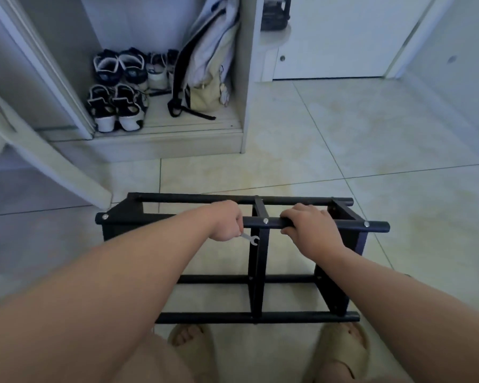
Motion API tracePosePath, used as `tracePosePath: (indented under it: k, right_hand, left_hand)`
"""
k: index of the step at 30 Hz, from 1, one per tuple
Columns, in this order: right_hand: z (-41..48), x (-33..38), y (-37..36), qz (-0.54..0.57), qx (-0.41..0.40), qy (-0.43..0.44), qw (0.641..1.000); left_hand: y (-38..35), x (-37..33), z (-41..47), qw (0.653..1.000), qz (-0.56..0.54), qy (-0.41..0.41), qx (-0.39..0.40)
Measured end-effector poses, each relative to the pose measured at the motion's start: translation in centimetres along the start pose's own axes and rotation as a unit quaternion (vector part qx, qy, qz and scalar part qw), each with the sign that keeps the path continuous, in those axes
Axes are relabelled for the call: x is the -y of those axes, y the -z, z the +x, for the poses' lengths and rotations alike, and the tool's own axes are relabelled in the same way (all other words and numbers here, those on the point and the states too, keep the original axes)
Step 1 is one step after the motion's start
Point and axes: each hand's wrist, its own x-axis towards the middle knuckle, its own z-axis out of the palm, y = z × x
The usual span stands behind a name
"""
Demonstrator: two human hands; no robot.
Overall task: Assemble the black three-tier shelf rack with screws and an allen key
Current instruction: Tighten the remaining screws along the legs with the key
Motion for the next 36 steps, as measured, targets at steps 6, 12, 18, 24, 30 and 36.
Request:
tracePosePath:
  k: [6,12,18,24,30,36]
  right_hand:
    - [-6.3,2.1,-0.3,-0.024,-0.015,-0.003,1.000]
    - [-12.4,3.5,-1.9,-0.039,0.000,-0.017,0.999]
    - [-16.8,4.6,-3.6,-0.041,0.030,0.000,0.999]
    - [-19.4,5.1,-4.9,-0.023,0.073,0.011,0.997]
    - [-19.7,4.6,-5.1,0.001,0.059,0.037,0.998]
    - [-17.1,4.4,-4.6,-0.014,0.059,0.047,0.997]
  left_hand:
    - [-4.9,-0.6,-6.1,0.996,0.043,-0.001,-0.078]
    - [-10.8,-0.7,-10.6,0.992,0.031,-0.029,-0.122]
    - [-15.1,0.0,-13.4,0.991,0.030,-0.023,-0.126]
    - [-16.9,0.1,-15.3,0.997,0.016,-0.028,-0.071]
    - [-16.6,0.5,-15.7,0.998,-0.017,-0.029,-0.053]
    - [-15.6,1.3,-14.5,0.984,-0.161,0.021,-0.074]
